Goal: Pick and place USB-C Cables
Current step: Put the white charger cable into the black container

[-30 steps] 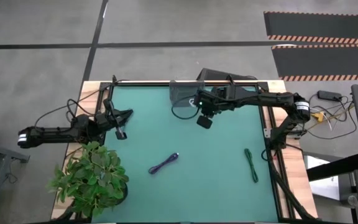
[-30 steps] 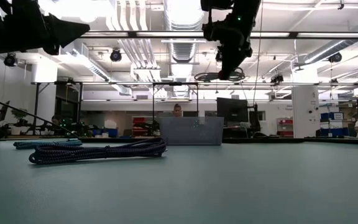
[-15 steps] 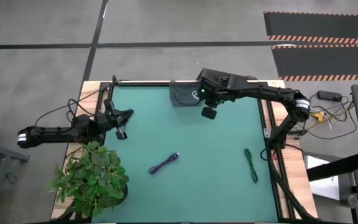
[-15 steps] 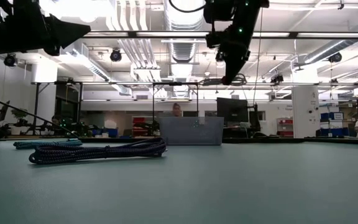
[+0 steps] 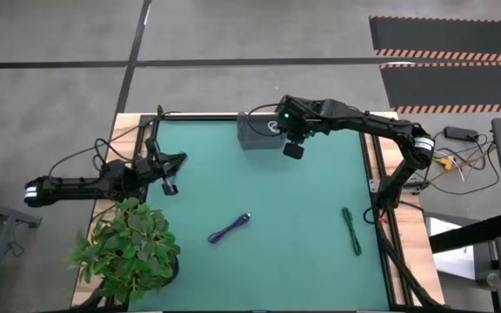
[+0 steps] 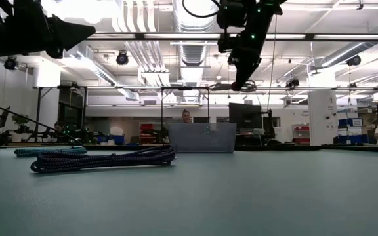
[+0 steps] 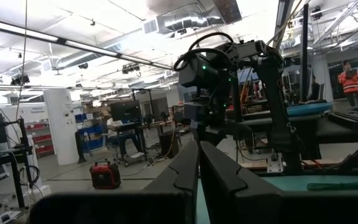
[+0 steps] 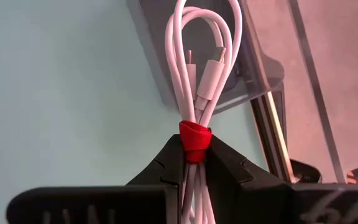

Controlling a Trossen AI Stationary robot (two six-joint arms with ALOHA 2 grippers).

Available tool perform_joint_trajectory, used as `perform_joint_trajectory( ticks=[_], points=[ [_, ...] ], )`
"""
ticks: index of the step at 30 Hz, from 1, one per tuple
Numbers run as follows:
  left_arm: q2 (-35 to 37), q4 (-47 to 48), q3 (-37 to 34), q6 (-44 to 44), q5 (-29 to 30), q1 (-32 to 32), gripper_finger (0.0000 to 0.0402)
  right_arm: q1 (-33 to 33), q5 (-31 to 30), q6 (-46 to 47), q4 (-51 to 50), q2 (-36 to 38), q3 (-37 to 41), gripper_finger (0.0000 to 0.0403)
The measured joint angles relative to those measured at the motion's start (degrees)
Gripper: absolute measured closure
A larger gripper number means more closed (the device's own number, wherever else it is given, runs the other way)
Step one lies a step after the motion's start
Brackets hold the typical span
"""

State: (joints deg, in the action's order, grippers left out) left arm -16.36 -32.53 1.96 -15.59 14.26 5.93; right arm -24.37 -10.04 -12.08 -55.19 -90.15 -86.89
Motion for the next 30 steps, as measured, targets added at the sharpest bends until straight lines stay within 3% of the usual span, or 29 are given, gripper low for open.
perform_joint_trajectory(
  ticks=[12, 22, 30],
  points=[
    [0.0, 0.0, 0.0, 0.2, 0.2, 0.0, 0.0402, -0.2, 1.7, -8.2, 6.6, -4.1, -2.2, 0.0370],
    [0.0, 0.0, 0.0, 0.2, 0.2, 0.0, 0.0402, -2.0, 2.2, -23.3, 15.6, -11.1, -6.5, 0.0370],
    [0.0, 0.0, 0.0, 0.1, 0.2, 0.0, 0.0402, -6.1, 6.2, -24.7, 18.2, -19.0, -11.0, 0.0370]
  ],
)
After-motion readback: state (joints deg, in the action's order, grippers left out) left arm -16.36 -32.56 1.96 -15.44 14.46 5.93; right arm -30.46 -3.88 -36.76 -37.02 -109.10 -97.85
